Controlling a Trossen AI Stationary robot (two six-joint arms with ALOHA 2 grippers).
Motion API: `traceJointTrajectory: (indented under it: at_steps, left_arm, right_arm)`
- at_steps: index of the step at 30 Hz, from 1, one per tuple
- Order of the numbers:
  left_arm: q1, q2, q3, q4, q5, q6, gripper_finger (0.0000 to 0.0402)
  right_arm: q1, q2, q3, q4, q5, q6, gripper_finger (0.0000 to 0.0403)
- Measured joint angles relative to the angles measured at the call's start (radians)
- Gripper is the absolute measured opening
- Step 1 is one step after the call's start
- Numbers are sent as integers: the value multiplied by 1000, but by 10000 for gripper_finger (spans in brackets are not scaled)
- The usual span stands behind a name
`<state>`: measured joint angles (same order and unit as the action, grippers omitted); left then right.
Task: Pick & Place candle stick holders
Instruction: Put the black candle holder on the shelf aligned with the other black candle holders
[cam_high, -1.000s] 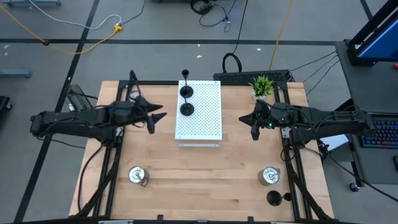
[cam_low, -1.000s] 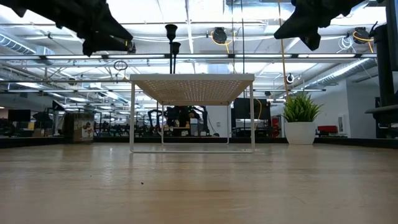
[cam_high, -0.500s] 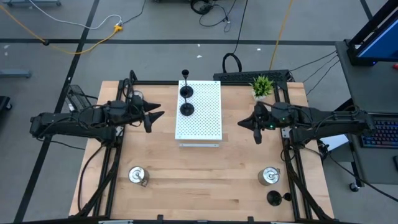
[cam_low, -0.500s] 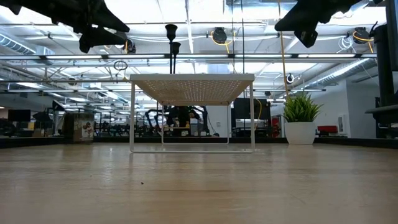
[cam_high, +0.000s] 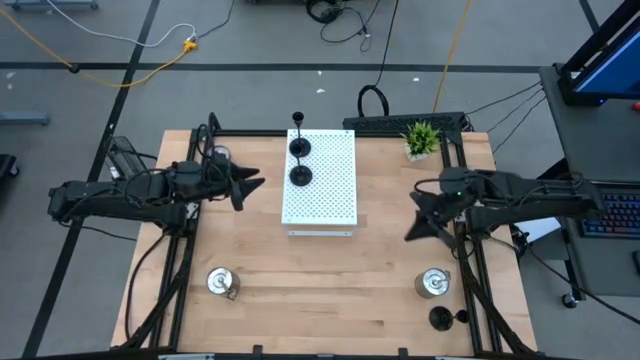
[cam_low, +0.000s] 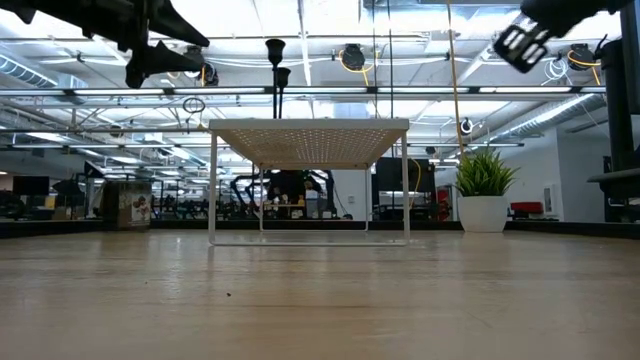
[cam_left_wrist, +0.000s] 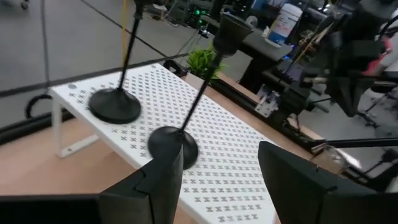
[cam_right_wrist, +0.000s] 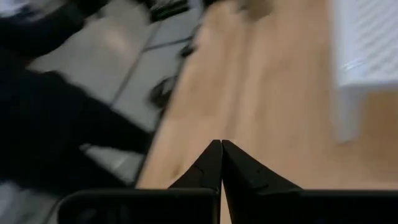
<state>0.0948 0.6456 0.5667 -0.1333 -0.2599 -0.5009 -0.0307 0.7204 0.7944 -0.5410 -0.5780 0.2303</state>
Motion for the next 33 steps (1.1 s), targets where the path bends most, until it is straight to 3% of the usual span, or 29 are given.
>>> traceJointTrajectory:
  at_steps: [5,10,14,19,24,33]
  left_arm:
    - [0,0,0,40,49,-9,216]
    - [0,0,0,55,125,-6,216]
    - [-1,0,0,56,181,0,216]
    - [-1,0,0,55,218,54,216]
    - [0,0,0,48,219,89,216]
    - [0,0,0,-21,235,81,216]
  right_arm:
    - [3,-85,0,-79,-196,-8,0]
    - [78,-139,38,-123,-203,-8,0]
    - [178,-125,124,-243,-116,-16,0]
    - [328,-56,245,-454,66,-1,0]
    - [491,61,350,-567,205,84,0]
    - [745,273,523,-708,367,289,0]
